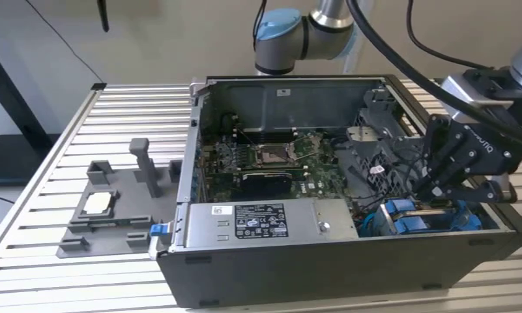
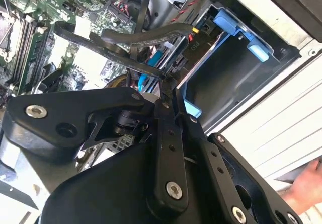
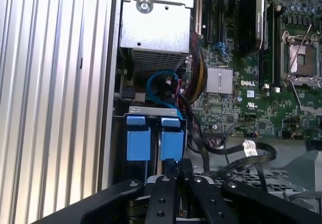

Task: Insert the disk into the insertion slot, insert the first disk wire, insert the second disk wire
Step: 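Insert the second disk wire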

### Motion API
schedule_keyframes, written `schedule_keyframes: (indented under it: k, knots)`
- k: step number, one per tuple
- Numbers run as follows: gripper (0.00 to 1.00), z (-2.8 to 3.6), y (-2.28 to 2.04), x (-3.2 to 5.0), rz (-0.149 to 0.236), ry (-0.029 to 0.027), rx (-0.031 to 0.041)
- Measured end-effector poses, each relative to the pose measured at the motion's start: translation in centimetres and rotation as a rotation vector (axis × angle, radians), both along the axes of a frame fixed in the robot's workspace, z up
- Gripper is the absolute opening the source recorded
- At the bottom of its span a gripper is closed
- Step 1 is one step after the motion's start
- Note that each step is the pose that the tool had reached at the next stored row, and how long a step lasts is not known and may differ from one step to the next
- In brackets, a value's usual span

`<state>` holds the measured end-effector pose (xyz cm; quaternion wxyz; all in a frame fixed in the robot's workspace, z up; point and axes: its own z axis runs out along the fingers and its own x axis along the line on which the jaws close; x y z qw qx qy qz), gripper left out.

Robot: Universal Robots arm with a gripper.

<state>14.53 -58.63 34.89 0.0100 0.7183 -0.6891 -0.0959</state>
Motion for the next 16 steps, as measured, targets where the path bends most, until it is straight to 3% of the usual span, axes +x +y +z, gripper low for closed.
schedule_keyframes:
  k: [3,8,10,13,16]
  knots:
    - [0.16,-0.06,-0.01,0.76,-0.001,0.0021,0.0089]
    - [0.16,-0.28,-0.01,0.89,-0.019,0.002,0.0167]
    - [0.16,-0.36,-0.01,0.9,-0.03,0.0024,0.0176]
    - [0.16,-0.43,-0.01,0.9,-0.038,0.0096,0.0176]
    - [0.16,-0.44,-0.01,0.9,-0.038,0.0103,0.0177]
